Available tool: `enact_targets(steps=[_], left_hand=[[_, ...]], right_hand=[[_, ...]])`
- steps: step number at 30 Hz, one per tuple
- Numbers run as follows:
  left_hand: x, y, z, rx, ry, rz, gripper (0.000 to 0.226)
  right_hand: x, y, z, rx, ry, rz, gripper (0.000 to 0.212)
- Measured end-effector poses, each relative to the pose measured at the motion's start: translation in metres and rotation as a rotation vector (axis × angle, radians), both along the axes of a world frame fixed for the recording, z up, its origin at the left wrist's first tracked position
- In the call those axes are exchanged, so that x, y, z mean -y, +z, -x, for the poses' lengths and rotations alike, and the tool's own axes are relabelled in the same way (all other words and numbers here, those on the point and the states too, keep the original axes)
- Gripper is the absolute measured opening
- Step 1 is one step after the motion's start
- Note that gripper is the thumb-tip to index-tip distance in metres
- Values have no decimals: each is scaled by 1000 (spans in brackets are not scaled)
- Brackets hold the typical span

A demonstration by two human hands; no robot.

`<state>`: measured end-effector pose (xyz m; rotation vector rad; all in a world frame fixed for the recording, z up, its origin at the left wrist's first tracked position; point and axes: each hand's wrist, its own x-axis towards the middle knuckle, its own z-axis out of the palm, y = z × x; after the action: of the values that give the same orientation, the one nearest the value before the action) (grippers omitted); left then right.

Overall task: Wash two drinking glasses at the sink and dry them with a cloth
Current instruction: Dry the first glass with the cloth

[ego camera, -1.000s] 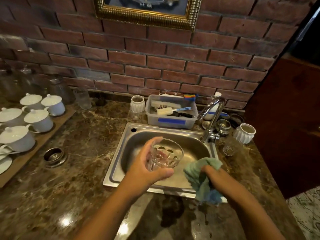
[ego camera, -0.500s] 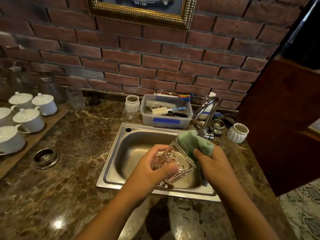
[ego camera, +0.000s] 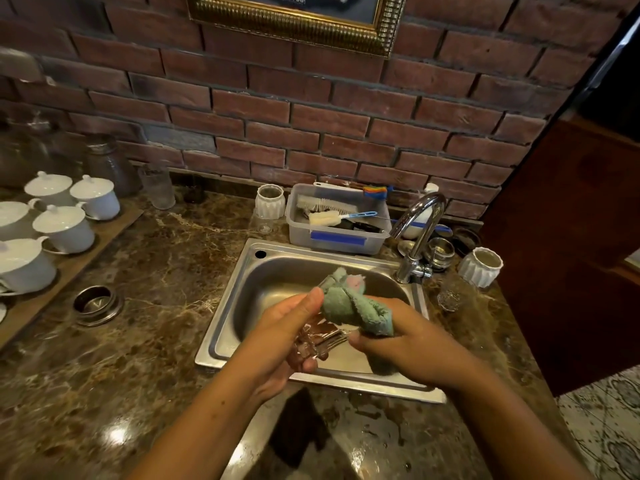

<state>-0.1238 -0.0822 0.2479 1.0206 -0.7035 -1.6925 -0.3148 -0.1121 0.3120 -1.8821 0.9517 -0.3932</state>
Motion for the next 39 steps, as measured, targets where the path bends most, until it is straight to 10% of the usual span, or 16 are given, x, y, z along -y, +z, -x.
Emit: enact_targets(steps=[6,12,16,24,28,33,39], left_hand=[[3,3,-4,133,-82,65,53],[11,11,-14,654,6,462,51],[13,18,-7,501,146,412,32],[12,36,8,37,141,-281,35],[10,38,14,226,301,19,24],[4,31,9,916,439,871,25],[5,34,9,665,398,757,32]], right_hand=[[-1,-13,-11,236,5,-301,14],[-9,-29,-19,542,-218,-497,30],[-17,-29,-27,408,-223,-139,10],[-27,-31,-22,77,-51,520,20],[-34,-27,-29,359,-168,204,9],[-40,-21,-37,861,-455,-537,21],[-39,-14,-40,699,-456,-268,16]])
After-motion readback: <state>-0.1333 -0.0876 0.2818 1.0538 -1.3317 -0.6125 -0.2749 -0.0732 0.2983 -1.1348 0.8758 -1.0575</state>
